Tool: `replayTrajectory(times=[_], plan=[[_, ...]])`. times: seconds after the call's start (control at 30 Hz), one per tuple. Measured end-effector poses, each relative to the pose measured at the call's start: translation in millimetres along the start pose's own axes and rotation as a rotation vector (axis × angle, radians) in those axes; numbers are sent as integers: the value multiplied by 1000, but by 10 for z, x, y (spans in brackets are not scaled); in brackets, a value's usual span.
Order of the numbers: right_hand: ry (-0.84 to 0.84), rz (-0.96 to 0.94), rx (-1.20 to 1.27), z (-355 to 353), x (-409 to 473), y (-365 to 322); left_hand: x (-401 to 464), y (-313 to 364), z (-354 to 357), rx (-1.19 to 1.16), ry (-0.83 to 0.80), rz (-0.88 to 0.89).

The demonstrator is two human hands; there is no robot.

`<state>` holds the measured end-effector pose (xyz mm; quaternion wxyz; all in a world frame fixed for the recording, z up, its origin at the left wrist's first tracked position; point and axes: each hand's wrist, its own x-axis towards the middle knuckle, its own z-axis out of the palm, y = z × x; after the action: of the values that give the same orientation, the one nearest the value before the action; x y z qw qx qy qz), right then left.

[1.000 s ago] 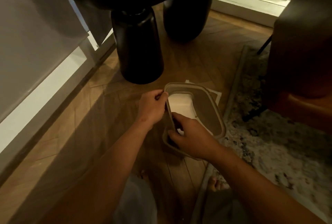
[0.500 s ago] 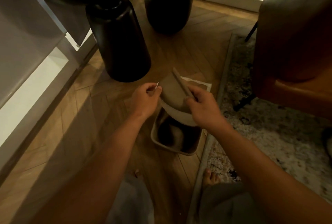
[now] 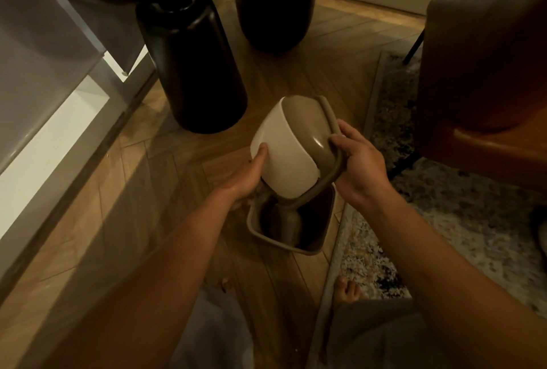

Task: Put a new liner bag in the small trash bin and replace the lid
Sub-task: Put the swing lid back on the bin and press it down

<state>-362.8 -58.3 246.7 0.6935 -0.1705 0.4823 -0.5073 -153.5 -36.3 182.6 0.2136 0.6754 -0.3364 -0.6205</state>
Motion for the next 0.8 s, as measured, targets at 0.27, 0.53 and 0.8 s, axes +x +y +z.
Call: replayTrajectory(times=[0.27, 0.53, 0.8], plan=[[78, -63, -375, -190, 152, 26, 93, -1, -20, -131, 117, 104], [23, -45, -1224, -428, 240, 273, 174, -116, -84, 230, 201, 242], [-84, 75, -1385, -663, 284, 375, 170, -232, -43, 286, 102, 288]])
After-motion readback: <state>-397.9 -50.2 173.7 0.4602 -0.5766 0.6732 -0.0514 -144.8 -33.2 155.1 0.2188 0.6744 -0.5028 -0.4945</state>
